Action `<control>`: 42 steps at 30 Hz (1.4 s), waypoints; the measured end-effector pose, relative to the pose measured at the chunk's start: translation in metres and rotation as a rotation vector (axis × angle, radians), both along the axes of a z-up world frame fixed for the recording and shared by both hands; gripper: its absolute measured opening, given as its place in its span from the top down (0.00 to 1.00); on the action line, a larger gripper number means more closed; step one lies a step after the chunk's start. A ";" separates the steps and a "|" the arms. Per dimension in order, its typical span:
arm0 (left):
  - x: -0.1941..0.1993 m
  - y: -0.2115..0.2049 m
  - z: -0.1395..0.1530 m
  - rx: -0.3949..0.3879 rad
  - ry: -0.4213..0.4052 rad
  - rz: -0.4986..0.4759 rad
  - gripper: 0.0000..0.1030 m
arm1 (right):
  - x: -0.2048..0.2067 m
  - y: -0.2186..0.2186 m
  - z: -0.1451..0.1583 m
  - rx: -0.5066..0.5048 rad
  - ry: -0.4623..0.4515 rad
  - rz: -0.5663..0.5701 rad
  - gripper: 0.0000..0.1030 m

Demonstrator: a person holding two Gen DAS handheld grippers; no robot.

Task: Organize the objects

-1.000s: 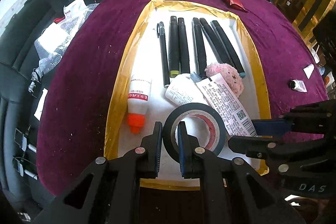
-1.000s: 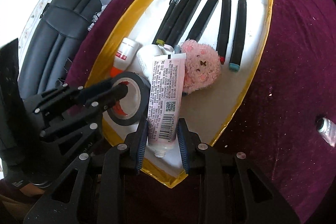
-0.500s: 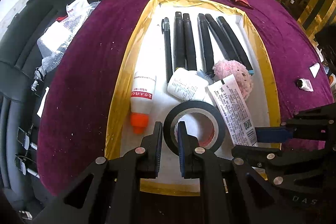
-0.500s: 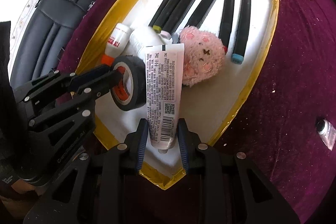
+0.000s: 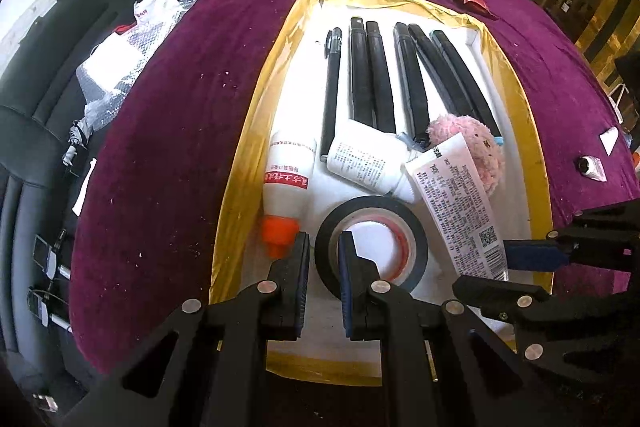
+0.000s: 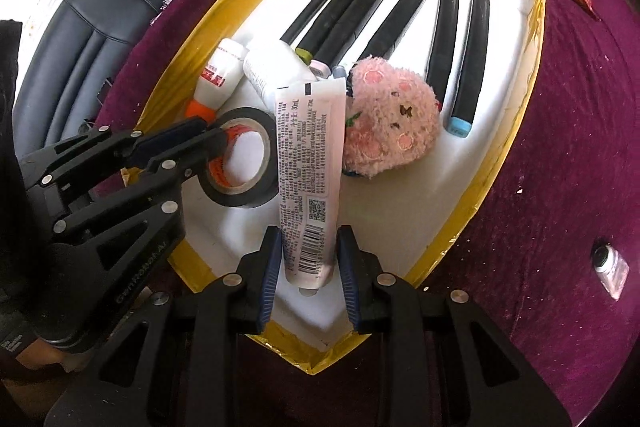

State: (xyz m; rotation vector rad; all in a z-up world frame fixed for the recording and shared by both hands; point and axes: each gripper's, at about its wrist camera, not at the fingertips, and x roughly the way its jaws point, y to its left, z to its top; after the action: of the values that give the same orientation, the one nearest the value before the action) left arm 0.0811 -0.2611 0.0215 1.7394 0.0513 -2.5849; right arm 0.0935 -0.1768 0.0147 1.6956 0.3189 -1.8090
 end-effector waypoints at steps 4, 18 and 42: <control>0.001 -0.001 0.001 0.004 0.005 0.000 0.89 | 0.000 -0.004 0.001 0.002 0.002 -0.013 0.74; 0.006 -0.005 0.011 0.028 0.020 0.039 0.66 | 0.011 0.009 0.011 0.014 0.009 0.009 0.69; 0.029 0.031 0.095 -0.179 0.340 0.200 0.46 | 0.008 0.069 0.060 -0.144 0.111 -0.070 0.59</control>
State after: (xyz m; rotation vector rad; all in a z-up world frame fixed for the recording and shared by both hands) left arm 0.1105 -0.2299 0.1169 1.1618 0.0000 -2.6106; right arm 0.1017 -0.1076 0.0750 1.5278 0.1725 -1.9328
